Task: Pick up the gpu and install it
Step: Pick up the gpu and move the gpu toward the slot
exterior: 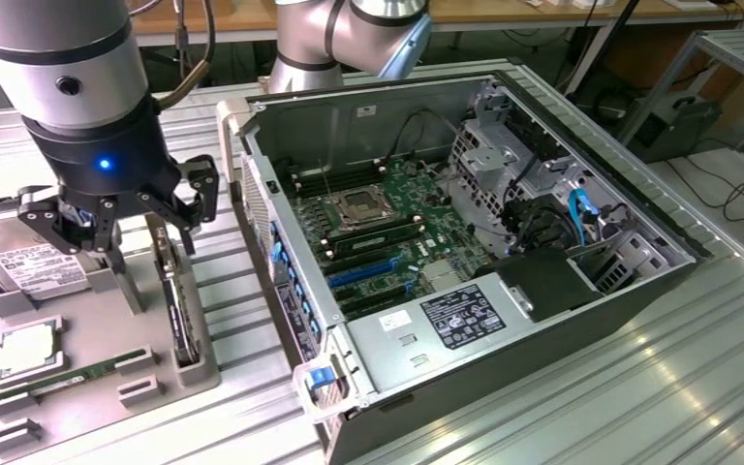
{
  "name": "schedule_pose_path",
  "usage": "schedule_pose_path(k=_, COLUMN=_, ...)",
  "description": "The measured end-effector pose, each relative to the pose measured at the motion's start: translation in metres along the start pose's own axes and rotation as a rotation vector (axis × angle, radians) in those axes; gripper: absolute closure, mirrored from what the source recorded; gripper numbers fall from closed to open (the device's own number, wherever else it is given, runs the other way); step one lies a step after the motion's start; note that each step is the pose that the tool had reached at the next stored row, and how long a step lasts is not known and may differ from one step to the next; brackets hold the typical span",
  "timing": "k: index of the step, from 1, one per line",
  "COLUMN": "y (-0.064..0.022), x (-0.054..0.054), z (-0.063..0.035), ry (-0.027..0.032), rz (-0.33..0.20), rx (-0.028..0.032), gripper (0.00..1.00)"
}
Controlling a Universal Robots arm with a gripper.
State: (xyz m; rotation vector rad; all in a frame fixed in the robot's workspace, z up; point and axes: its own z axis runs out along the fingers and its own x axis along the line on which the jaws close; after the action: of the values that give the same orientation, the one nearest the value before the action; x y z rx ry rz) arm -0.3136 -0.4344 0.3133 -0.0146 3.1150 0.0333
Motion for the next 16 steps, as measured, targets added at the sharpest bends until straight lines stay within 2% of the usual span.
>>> schedule_pose_path(k=16, y=-0.0024, x=0.000, z=0.0118, ry=0.0023, rz=-0.014, rx=-0.0003, gripper=0.34)
